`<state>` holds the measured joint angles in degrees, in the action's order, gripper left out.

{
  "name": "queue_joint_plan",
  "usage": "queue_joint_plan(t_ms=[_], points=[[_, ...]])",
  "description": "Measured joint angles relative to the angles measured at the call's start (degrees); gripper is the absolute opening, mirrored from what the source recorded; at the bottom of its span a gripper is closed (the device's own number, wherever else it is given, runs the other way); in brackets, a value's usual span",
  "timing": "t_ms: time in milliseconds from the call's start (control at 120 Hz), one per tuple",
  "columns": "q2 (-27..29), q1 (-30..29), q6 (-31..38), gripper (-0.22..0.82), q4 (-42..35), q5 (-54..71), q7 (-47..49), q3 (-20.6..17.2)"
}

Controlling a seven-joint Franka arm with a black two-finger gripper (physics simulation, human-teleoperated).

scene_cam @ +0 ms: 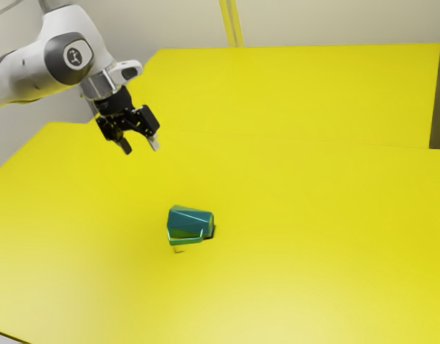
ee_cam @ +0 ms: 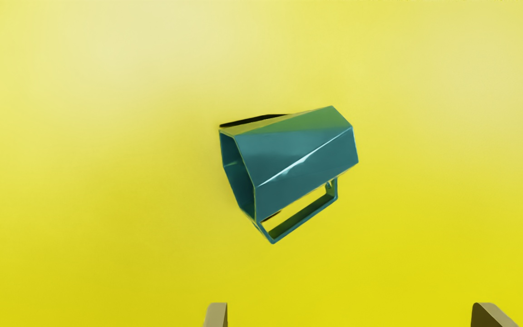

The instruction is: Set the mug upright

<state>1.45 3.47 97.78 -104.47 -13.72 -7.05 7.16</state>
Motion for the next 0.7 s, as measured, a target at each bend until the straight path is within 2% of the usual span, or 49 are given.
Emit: queue_joint_plan(t_ms=[275,475,567,700], points=[[-0.04,-5.46,10.34,0.58,-10.77,-13.50,-8.82,2.61],[0.33,-9.54,16.89,0.58,-18.80,-21.97,-15.48,2.93],[1.27,-9.11,19.65,0.58,-22.58,-25.01,-18.23,2.94],[1.64,-5.12,22.34,0.58,-27.50,-31.73,-22.51,2.95]])
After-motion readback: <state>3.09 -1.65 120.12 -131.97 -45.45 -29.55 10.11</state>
